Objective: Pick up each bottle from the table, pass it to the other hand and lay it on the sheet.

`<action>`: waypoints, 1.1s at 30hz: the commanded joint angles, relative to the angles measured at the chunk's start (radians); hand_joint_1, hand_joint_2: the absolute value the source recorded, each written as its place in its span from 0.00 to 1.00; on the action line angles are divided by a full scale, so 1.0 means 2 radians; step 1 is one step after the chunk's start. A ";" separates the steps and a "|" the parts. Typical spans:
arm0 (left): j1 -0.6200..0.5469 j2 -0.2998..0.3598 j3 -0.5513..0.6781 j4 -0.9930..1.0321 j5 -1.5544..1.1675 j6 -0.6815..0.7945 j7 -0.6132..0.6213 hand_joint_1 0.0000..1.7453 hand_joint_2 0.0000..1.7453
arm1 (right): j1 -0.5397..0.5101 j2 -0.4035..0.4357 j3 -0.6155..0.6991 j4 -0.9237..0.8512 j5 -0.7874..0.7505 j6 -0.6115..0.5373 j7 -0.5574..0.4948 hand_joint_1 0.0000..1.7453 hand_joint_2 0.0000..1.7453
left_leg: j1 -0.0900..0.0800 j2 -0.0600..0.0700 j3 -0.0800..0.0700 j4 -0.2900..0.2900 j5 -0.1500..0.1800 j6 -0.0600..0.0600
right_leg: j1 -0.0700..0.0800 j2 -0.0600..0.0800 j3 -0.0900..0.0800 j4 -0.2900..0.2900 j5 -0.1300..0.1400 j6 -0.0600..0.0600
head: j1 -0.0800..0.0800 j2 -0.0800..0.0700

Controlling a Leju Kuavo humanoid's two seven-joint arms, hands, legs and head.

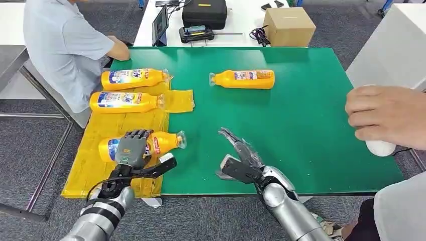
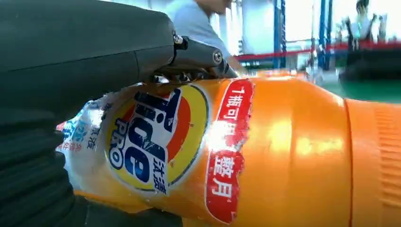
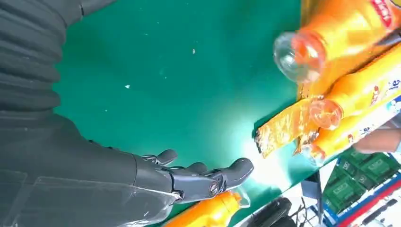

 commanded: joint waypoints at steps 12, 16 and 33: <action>-0.049 0.018 -0.038 0.113 -0.007 -0.045 0.008 0.00 1.00 | -0.028 0.006 -0.010 0.049 -0.003 0.004 -0.002 0.00 1.00 | 0.000 0.001 0.002 0.000 -0.001 -0.001 | 0.001 0.001 0.002 0.000 0.000 -0.001 | 0.000 0.000; -0.049 0.019 -0.040 0.115 -0.008 -0.056 0.012 0.00 1.00 | -0.030 0.010 -0.010 0.055 -0.003 0.004 -0.003 0.00 1.00 | 0.000 0.002 0.003 0.000 -0.001 -0.001 | 0.001 0.001 0.003 0.000 0.000 -0.001 | 0.000 0.000; 0.221 -0.111 0.056 -0.395 0.042 0.020 -0.199 0.00 1.00 | 0.114 0.011 -0.104 -0.145 0.026 -0.126 -0.038 0.00 1.00 | 0.000 -0.001 0.003 0.001 -0.003 -0.001 | 0.000 -0.001 0.003 0.000 -0.002 -0.001 | 0.000 0.000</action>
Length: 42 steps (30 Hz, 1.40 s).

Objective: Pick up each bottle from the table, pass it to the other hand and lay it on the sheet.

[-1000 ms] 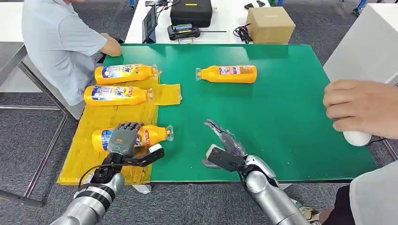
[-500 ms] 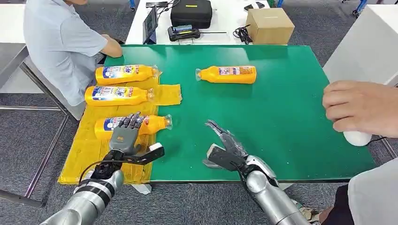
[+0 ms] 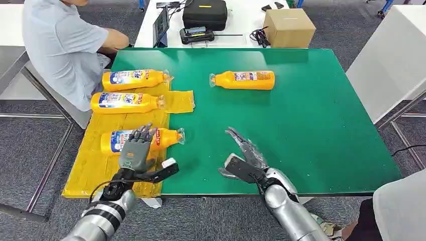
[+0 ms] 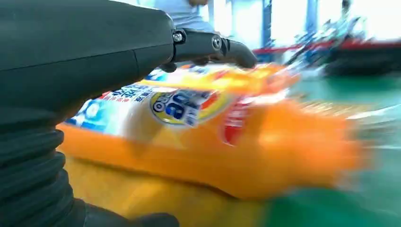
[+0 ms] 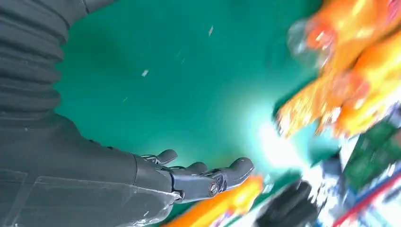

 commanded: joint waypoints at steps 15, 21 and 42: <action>0.224 -0.110 0.023 -0.398 0.346 -0.002 -0.246 0.00 1.00 | 0.071 -0.084 -0.136 -0.113 0.243 -0.128 0.061 0.00 1.00 | 0.000 0.001 -0.001 0.000 -0.002 0.000 | 0.000 0.000 -0.002 -0.001 -0.001 -0.001 | 0.000 0.000; 0.223 -0.078 -0.060 -0.399 0.442 -0.002 -0.227 0.00 1.00 | 0.032 -0.100 -0.112 -0.055 0.334 -0.162 0.104 0.00 1.00 | 0.000 0.002 0.000 0.000 -0.003 0.000 | 0.000 0.001 0.000 -0.001 -0.001 -0.001 | 0.000 0.000; 0.208 -0.051 -0.094 -0.388 0.486 -0.002 -0.216 0.00 1.00 | -0.103 -0.096 -0.026 0.131 0.346 -0.103 0.123 0.00 1.00 | 0.000 0.003 -0.001 0.000 -0.002 0.000 | 0.000 0.002 -0.001 -0.001 0.000 -0.001 | 0.000 0.000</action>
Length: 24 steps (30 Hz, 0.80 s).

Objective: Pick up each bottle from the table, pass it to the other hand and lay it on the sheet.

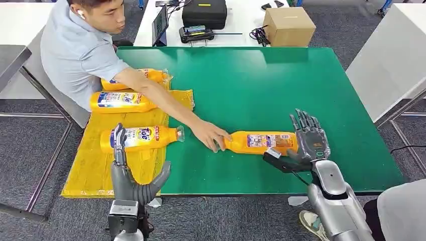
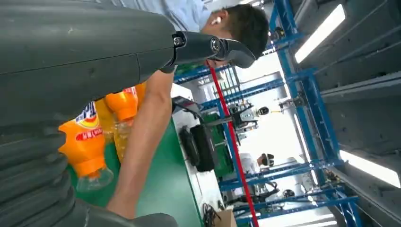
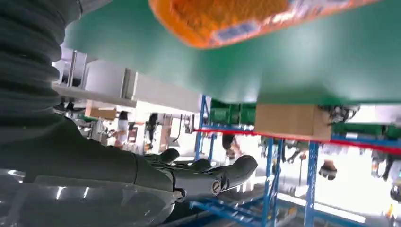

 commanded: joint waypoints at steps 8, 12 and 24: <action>-0.031 0.024 -0.051 0.036 0.016 -0.018 0.023 0.00 1.00 | -0.101 0.039 0.075 0.165 -0.100 0.059 -0.048 0.00 1.00 | 0.001 0.002 0.003 -0.001 -0.001 -0.001 | 0.001 0.001 0.003 -0.001 0.000 -0.001 | 0.000 0.000; -0.031 0.028 -0.061 0.032 0.016 -0.025 0.031 0.00 1.00 | -0.105 0.041 0.098 0.169 -0.112 0.073 -0.052 0.00 1.00 | 0.000 0.001 0.002 0.000 -0.001 -0.001 | 0.000 0.001 0.002 0.000 0.000 -0.001 | 0.000 0.000; -0.039 0.029 -0.069 0.046 0.022 -0.034 0.035 0.00 1.00 | -0.165 0.048 0.136 0.255 -0.095 0.080 -0.026 0.00 1.00 | 0.000 0.002 0.002 0.000 0.000 -0.001 | 0.000 0.001 0.001 0.000 0.000 -0.001 | 0.000 0.000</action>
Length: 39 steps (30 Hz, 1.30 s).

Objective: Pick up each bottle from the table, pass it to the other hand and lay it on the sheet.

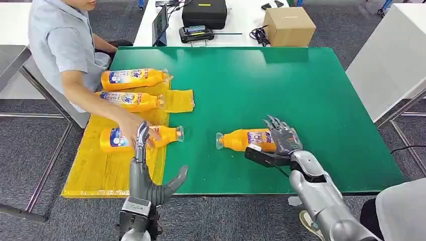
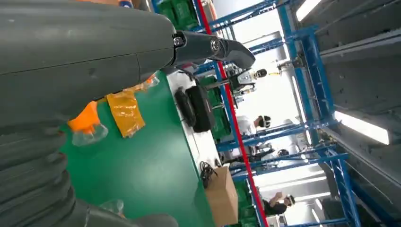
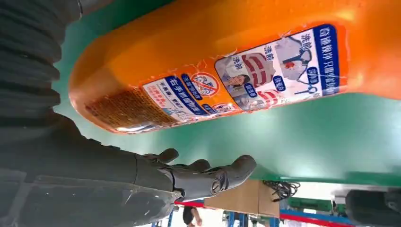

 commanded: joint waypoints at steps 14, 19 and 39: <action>-0.035 0.020 -0.029 0.056 0.010 -0.009 0.008 0.00 1.00 | -0.116 0.032 0.070 0.197 0.011 0.063 0.024 0.00 1.00 | 0.000 0.000 0.002 0.000 -0.001 -0.001 | 0.000 0.000 0.002 0.000 -0.001 -0.001 | 0.000 0.000; -0.041 0.023 -0.033 0.067 0.009 -0.009 0.009 0.00 1.00 | -0.125 0.026 0.071 0.227 -0.005 0.116 0.037 0.00 1.00 | 0.001 0.000 0.003 -0.001 0.000 -0.001 | 0.001 0.000 0.003 -0.001 0.000 -0.001 | 0.000 0.000; -0.062 0.001 -0.023 0.118 0.117 -0.038 0.001 0.00 1.00 | -0.088 -0.061 0.017 0.144 -0.254 0.319 -0.097 0.97 1.00 | 0.001 -0.004 0.007 -0.001 0.000 -0.001 | 0.001 -0.005 0.008 -0.002 -0.001 -0.001 | 0.000 0.000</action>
